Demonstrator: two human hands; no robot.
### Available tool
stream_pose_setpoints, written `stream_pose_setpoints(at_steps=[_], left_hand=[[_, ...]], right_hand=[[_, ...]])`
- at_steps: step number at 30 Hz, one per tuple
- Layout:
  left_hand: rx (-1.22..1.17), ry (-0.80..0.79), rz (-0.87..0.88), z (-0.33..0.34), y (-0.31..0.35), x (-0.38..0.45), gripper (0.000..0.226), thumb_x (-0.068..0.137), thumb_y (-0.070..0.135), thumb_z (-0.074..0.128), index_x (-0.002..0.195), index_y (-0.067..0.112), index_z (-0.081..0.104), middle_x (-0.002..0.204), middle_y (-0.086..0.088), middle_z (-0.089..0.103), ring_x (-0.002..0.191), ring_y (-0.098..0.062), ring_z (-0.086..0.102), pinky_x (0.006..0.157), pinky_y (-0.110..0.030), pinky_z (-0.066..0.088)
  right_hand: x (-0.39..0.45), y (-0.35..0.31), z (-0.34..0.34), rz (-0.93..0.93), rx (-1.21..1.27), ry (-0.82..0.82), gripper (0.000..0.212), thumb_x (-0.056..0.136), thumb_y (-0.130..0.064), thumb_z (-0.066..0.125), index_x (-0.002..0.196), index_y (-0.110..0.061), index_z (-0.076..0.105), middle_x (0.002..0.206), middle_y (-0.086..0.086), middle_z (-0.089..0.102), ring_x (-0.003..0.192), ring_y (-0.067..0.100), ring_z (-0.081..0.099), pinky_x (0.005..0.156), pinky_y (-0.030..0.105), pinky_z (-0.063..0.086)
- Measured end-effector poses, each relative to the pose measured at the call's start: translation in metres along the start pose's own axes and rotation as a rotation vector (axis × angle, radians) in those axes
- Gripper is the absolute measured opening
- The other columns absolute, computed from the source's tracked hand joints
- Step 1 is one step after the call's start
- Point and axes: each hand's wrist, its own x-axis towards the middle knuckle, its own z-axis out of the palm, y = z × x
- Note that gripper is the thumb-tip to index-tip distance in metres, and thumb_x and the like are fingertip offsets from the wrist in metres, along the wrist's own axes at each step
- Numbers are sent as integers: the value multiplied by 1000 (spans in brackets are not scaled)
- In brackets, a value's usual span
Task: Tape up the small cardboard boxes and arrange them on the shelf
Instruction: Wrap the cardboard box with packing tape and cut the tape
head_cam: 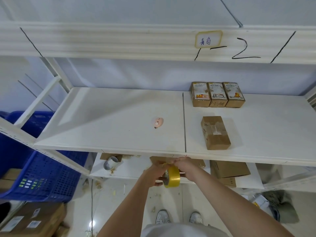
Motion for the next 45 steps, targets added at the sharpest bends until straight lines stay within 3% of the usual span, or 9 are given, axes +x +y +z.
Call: stream_pose_setpoints(at_steps=[7, 11, 18, 25, 28, 32, 35, 42, 45], left_hand=[[214, -40, 96, 1, -3, 4, 81, 82, 56, 75, 148, 29, 38, 143, 1, 51, 126, -21, 50, 91, -31, 41], [182, -83, 87, -1, -8, 6, 81, 81, 54, 77, 147, 31, 37, 143, 3, 51, 131, -22, 49, 101, -42, 41], [64, -110, 88, -1, -15, 9, 79, 77, 58, 79, 142, 39, 39, 135, -3, 59, 119, -27, 60, 106, -48, 47], [-34, -148, 74, 1, -22, 9, 82, 63, 67, 73, 136, 43, 45, 135, -1, 58, 118, -27, 60, 106, -50, 46], [-30, -151, 69, 0, -21, 7, 83, 61, 67, 72, 137, 42, 47, 135, -1, 59, 119, -26, 59, 106, -50, 47], [-21, -136, 62, 1, -20, 5, 82, 70, 65, 73, 142, 40, 43, 140, -2, 55, 121, -28, 58, 107, -52, 45], [-24, -131, 49, 1, -20, 6, 71, 82, 61, 71, 143, 37, 43, 141, -4, 55, 122, -29, 57, 108, -52, 45], [-26, -113, -21, 1, -26, 5, 60, 83, 67, 65, 131, 34, 53, 126, -5, 62, 110, -29, 64, 103, -49, 50], [-63, -108, -36, 2, -29, 8, 62, 81, 72, 64, 126, 30, 58, 118, -7, 66, 107, -30, 66, 101, -48, 52]], right_hand=[[0, 0, 0, 45, 116, -64, 9, 94, -3, 69, 102, -7, 68, 114, 19, 68, 92, 30, 70, 82, 45, 61], [-4, 0, -2, 29, 133, -64, 7, 95, -4, 68, 99, -9, 68, 118, 17, 66, 100, 31, 69, 78, 42, 61], [-8, 4, 0, 51, 236, -91, 30, 97, -7, 66, 126, -2, 62, 122, 19, 66, 98, 29, 68, 83, 41, 60], [-6, 12, 0, 108, 103, -62, 70, 95, -43, 68, 151, -11, 41, 149, 9, 49, 133, 27, 50, 107, 43, 45], [-5, 18, 1, 107, 70, -94, 69, 94, -55, 63, 148, -16, 46, 135, 6, 56, 121, 26, 55, 105, 45, 46], [-9, 16, -1, 97, 20, -104, 74, 93, -62, 57, 152, -21, 40, 149, 6, 48, 117, 26, 53, 94, 44, 51], [-10, 16, -2, 85, -27, -102, 76, 93, -67, 53, 153, -23, 39, 149, 7, 49, 124, 27, 53, 102, 47, 49], [-18, 23, -5, 117, -66, -198, 70, 94, -69, 48, 144, -21, 49, 119, 13, 68, 104, 30, 70, 95, 48, 58], [-25, 26, -9, 150, -81, -293, 81, 89, -79, 41, 154, -31, 36, 147, 9, 51, 123, 27, 59, 102, 43, 53]])
